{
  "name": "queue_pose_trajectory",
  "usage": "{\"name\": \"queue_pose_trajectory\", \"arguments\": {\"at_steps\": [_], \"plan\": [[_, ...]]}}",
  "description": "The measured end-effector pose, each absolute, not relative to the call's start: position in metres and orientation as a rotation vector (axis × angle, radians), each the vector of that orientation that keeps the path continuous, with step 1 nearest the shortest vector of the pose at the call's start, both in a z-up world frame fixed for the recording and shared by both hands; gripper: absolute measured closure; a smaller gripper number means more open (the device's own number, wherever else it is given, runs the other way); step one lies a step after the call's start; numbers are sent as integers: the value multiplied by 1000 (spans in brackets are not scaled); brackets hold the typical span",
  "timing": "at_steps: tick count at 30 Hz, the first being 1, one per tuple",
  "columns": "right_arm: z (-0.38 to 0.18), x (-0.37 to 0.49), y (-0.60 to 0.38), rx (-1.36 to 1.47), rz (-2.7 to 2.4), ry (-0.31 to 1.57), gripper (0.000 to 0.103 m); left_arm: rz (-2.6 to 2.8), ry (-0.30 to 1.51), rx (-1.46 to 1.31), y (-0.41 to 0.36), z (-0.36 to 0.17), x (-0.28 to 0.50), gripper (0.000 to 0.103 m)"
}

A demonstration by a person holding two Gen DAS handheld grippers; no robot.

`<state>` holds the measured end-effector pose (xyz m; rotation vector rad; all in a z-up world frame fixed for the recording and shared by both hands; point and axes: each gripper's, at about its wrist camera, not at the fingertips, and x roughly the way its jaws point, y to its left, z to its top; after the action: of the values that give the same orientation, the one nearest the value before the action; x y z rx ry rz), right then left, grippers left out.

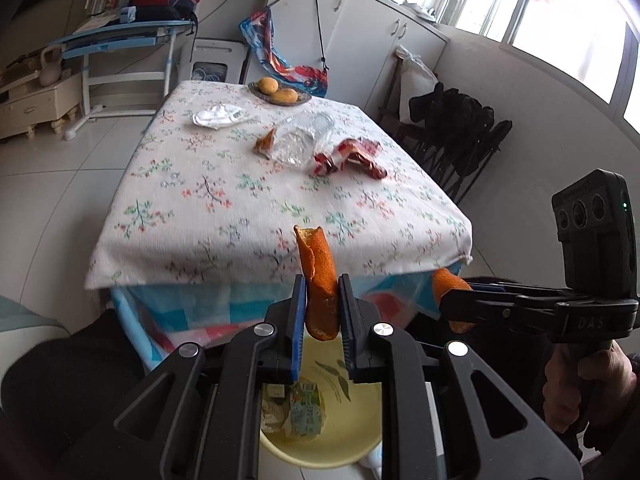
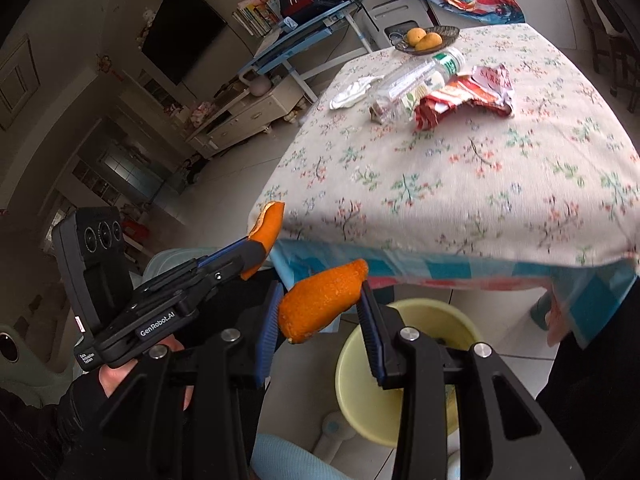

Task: Collect trash
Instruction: 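Carry both held orange peels over the yellow bucket, then open both grippers to drop the orange peels into the bucket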

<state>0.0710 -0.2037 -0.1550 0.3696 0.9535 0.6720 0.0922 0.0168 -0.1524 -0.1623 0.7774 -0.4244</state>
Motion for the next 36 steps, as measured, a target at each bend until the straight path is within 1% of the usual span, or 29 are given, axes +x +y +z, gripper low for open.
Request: {"name": "queue_pose_trajectory", "arguments": {"at_steps": [7, 11, 12, 13, 17, 21, 25, 29, 31, 36], "plan": [[-186, 59, -193, 343, 655, 1045, 65, -432, 795, -126, 8, -159, 77, 87], [-207, 54, -189, 330, 635, 1110, 63, -433, 796, -108, 5, -159, 71, 87], [-211, 53, -189, 322, 624, 1123, 57, -434, 795, -105, 4, -159, 69, 87], [-215, 53, -189, 312, 603, 1136, 49, -434, 794, -101, 3, -158, 67, 87], [-213, 51, -194, 318, 584, 1118, 44, -438, 790, -88, 1, -157, 62, 87], [-211, 48, -198, 329, 567, 1106, 43, -442, 785, -77, -1, -156, 59, 87], [-209, 46, -203, 337, 546, 1082, 38, -444, 784, -67, -3, -156, 57, 87], [-205, 45, -209, 362, 517, 1053, 37, -448, 791, -52, -6, -159, 55, 87], [-204, 45, -212, 376, 503, 1043, 34, -450, 797, -40, -9, -161, 54, 87], [-202, 44, -220, 405, 474, 1014, 34, -462, 844, 1, -19, -174, 54, 87]]}}
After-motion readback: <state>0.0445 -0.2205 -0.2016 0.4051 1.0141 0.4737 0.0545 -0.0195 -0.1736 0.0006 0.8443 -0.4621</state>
